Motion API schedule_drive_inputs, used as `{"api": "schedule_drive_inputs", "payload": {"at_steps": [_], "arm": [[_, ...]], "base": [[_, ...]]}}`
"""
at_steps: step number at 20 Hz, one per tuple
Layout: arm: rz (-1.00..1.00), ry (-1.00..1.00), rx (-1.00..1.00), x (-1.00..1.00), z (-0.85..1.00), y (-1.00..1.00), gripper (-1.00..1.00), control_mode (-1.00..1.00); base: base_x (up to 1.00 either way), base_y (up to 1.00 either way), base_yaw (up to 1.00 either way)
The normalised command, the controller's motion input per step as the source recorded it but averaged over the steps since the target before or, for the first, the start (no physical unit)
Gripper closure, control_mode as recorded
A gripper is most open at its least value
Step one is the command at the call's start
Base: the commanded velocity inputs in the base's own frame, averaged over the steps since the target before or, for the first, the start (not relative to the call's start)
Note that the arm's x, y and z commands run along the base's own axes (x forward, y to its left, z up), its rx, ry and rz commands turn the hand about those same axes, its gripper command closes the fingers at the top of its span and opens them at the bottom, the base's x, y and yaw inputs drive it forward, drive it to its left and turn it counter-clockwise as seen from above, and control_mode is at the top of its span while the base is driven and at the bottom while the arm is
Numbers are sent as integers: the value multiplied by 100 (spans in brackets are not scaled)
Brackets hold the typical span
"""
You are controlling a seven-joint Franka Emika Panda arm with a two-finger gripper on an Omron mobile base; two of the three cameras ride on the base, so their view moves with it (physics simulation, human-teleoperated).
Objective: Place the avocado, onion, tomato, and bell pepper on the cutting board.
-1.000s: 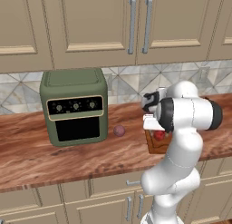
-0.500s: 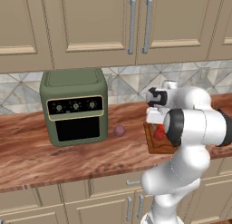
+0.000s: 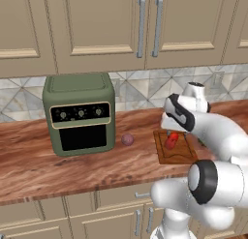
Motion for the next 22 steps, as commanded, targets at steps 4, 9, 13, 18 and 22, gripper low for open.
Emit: {"api": "schedule_drive_inputs", "payload": {"at_steps": [4,9,13,18,22], "arm": [[9,-14,0,-23,38,45,-100,-100],[18,-16,0,-2,33,35,-100,-100],[27,-14,-1,0,19,20,-100,-100],[24,-7,-1,1,9,15,-100,-100],[25,-2,-2,16,4,29,-100,-100]], "base": [[0,0,0],[0,0,0],[0,0,0],[0,0,0],[0,0,0]]}}
